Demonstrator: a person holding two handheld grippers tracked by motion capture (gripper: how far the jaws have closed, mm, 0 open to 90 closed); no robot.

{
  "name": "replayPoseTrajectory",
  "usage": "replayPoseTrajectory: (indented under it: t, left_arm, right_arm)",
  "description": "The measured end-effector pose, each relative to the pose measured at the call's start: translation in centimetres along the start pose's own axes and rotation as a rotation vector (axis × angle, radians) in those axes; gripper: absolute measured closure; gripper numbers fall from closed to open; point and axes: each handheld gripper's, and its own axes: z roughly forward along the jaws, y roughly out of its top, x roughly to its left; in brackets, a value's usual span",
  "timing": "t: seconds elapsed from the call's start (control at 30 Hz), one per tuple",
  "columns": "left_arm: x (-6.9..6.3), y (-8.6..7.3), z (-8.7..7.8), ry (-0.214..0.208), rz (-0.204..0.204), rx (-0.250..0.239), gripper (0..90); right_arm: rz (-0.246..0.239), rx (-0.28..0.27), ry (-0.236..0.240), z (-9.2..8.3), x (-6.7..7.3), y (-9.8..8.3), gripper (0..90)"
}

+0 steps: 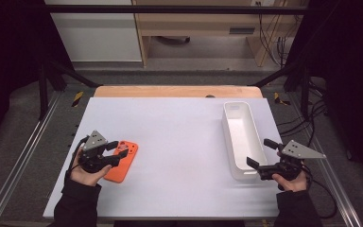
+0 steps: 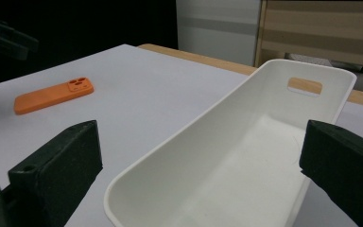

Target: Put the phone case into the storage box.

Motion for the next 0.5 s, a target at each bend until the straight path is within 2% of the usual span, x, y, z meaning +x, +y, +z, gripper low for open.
replayPoseTrajectory:
  t: [0.17,0.27,0.5]
  left_arm:
    - [0.49,0.15,-0.56,0.015,-0.030,-0.027,29.2]
    - [0.72,0.22,-0.72,0.014,-0.043,-0.039,24.4]
    - [0.85,0.48,-0.78,0.033,-0.035,-0.049,14.4]
  right_arm:
    - [-0.001,-0.004,0.002,-0.09,0.00,0.04,0.4]
    - [-0.004,-0.004,0.002,-0.07,-0.01,0.03,0.4]
    - [-0.002,-0.001,0.003,0.01,0.00,0.01,0.4]
